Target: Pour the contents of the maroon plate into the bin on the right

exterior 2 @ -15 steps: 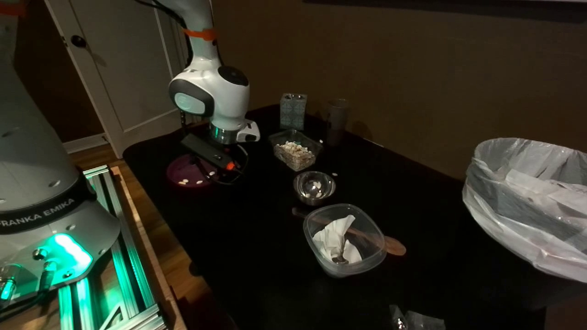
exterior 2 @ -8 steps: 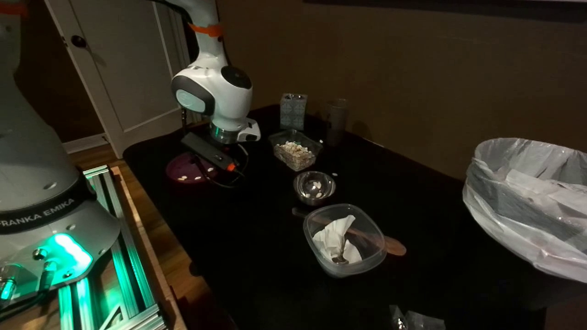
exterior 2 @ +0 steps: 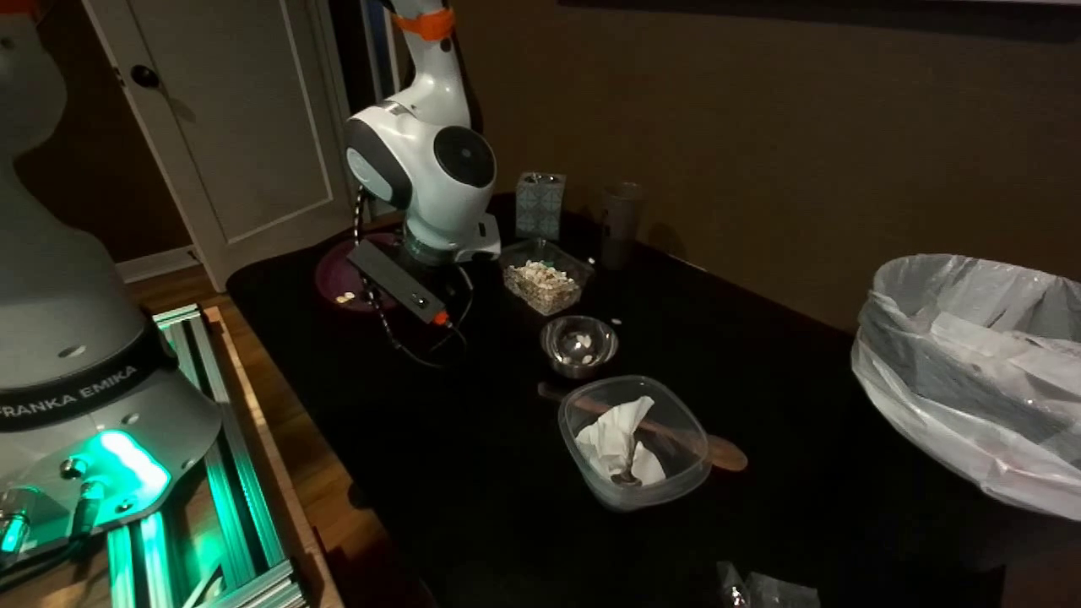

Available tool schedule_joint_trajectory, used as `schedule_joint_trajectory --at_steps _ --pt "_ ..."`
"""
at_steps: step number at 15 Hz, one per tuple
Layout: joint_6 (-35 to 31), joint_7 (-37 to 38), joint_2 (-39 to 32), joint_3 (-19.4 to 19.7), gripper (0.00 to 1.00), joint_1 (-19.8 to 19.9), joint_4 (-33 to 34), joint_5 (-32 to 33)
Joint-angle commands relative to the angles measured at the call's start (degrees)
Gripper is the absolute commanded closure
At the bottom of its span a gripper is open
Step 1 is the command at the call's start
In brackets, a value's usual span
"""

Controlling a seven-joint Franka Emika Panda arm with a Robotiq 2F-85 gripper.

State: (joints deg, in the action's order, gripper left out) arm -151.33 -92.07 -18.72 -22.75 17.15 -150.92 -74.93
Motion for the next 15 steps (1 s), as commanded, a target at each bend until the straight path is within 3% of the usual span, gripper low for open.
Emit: schedule_joint_trajectory --at_steps 1,4,12,15 --pt "-0.01 0.01 -0.04 0.04 0.96 0.1 0.05 0.06" --pt "0.05 0.22 0.61 -0.79 0.99 0.0 1.73 -2.67" --pt "1.17 6.53 12.63 1.07 0.99 4.93 4.34 -13.67" --pt "0.77 4.79 17.27 1.82 0.99 6.66 4.02 -19.31"
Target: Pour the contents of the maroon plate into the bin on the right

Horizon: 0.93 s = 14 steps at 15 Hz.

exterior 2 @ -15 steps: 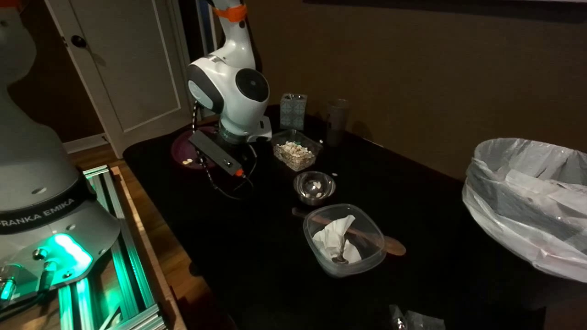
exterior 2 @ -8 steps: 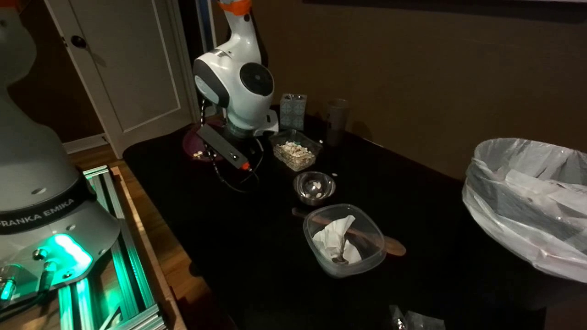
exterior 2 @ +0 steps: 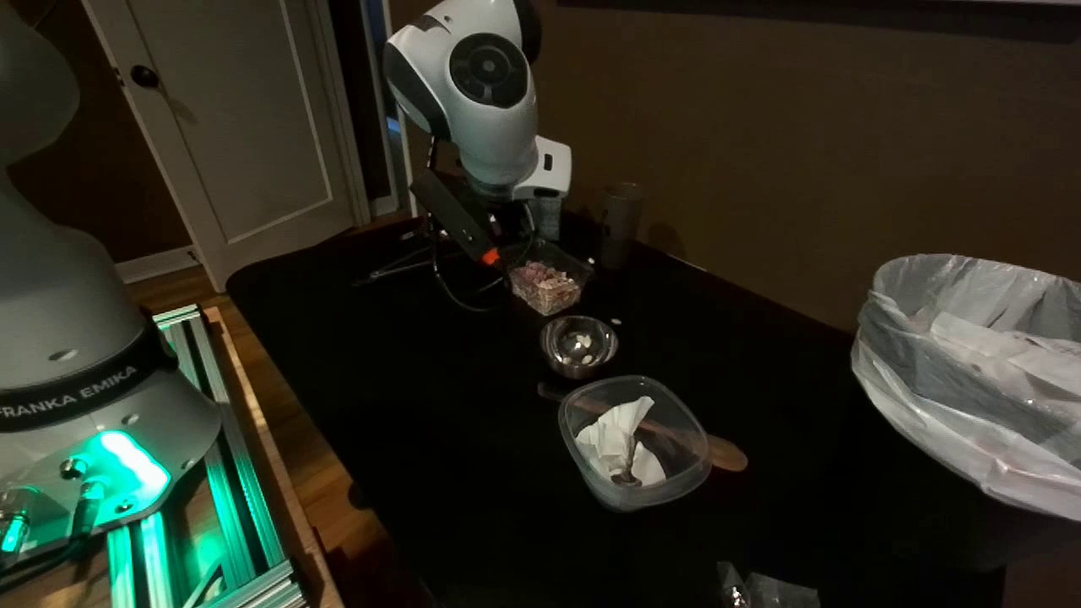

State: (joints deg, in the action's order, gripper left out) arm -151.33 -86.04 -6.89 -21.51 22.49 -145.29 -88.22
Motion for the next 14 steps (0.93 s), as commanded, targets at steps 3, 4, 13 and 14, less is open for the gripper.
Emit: schedule_joint_trajectory --at_steps 3,4,13,14 --pt "0.0 -0.07 3.79 0.59 0.96 1.38 -0.25 -3.01" --pt "0.0 -0.06 4.32 0.58 0.96 1.4 -0.39 -3.31" --pt "-2.27 19.96 5.86 5.75 0.99 6.27 5.08 -3.72" --pt "-2.2 22.09 6.08 6.45 0.99 6.95 5.43 -3.95"
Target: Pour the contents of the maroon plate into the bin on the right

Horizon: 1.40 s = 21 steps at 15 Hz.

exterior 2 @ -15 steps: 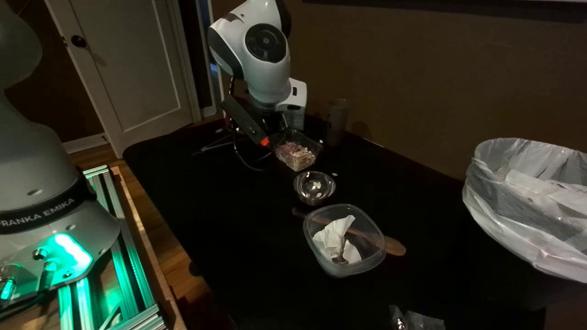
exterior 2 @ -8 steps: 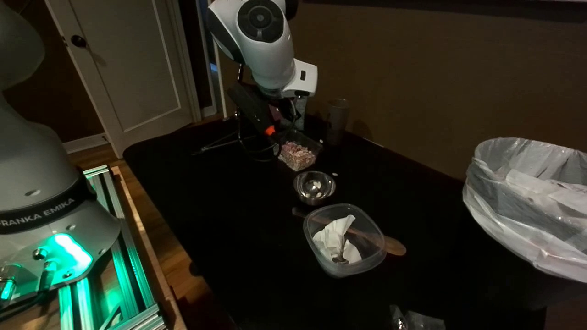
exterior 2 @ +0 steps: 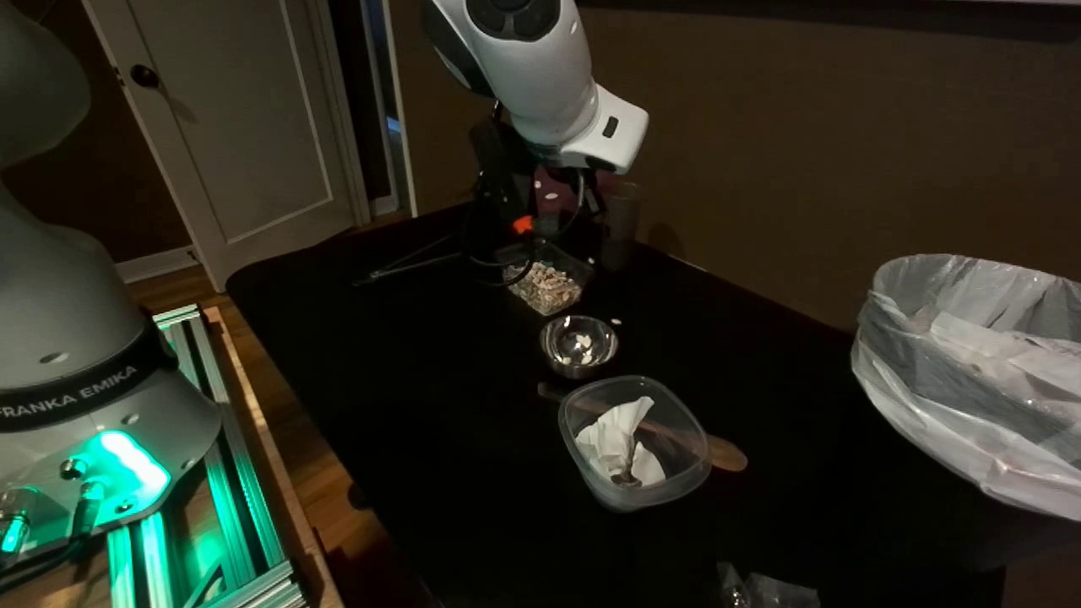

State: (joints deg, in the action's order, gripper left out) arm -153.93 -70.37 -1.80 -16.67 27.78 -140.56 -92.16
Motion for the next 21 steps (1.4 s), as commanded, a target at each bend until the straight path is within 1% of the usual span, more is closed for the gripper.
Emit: schedule_joint_trajectory --at_steps 1,2,5,6,7,8,11,16,17,18,19,21 --pt "0.23 6.72 1.23 2.31 0.99 2.36 1.21 -1.84" --pt "0.0 3.92 0.26 1.45 0.96 1.42 0.88 -0.14" --pt "0.0 5.68 0.58 2.41 0.96 2.57 1.43 -0.25" --pt "-1.95 9.35 -0.34 1.78 0.99 1.91 2.3 -0.21" --pt "-3.56 12.77 -1.02 1.57 0.99 1.67 3.81 -1.19" --pt "-4.39 17.59 -1.5 1.77 0.99 1.82 5.32 -0.28" --pt "-6.71 28.71 -1.54 2.79 0.99 2.69 8.28 2.86" --pt "-10.72 43.81 -0.21 4.51 0.99 4.18 12.52 4.07" --pt "-11.86 46.07 -0.33 4.95 0.99 4.59 13.69 4.07" --pt "-13.27 46.73 -0.49 5.12 0.99 4.73 14.86 2.2" --pt "-11.48 43.18 -0.39 4.73 0.96 4.41 13.21 3.14" --pt "-12.3 45.19 -0.36 5.11 0.96 4.87 14.56 3.07"
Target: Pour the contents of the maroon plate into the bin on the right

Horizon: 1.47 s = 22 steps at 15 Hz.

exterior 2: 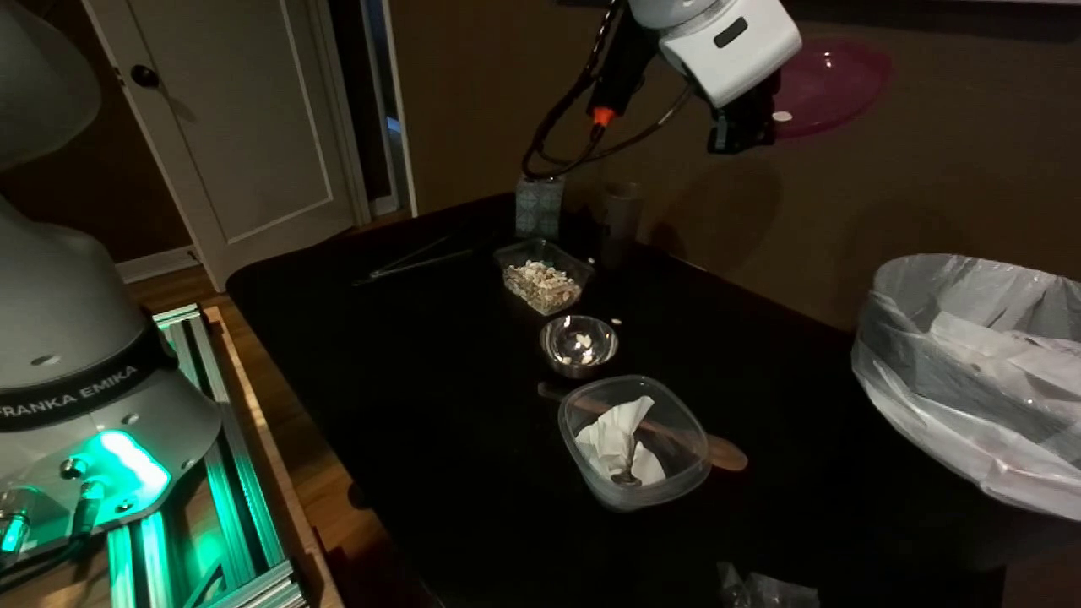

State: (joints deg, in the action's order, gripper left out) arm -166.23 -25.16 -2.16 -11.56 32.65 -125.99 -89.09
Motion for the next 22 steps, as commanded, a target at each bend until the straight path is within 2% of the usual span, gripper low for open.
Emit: schedule_joint_trajectory --at_steps 1,2,4,8,9,10,11,12,16,17,22 --pt "0.0 0.31 0.0 0.05 0.99 0.09 0.13 -0.03" --pt "-1.19 0.61 -0.37 0.02 0.99 0.03 1.18 -1.33" --pt "-4.07 7.42 -1.35 0.86 0.99 0.72 2.91 0.08" --pt "-10.95 20.87 -3.83 2.81 0.99 1.93 5.48 7.06" --pt "-12.38 24.65 -4.57 10.94 0.99 -5.16 6.17 9.17" --pt "-14.06 27.53 -5.41 12.59 0.99 -5.86 7.12 10.46" --pt "-16.55 28.9 -6.62 8.67 0.99 -1.3 8.68 10.69" --pt "-19.13 30.29 -7.78 10.11 0.99 -2.26 10.32 10.73" --pt "-32.61 31.49 -12.81 10.46 0.99 -2.98 17.37 9.8" --pt "-35.12 34.43 -13.68 16.74 0.99 -9.07 18.48 12.92" --pt "-48.95 33.54 -19.91 21.7 0.99 -14.99 25.35 19.31"
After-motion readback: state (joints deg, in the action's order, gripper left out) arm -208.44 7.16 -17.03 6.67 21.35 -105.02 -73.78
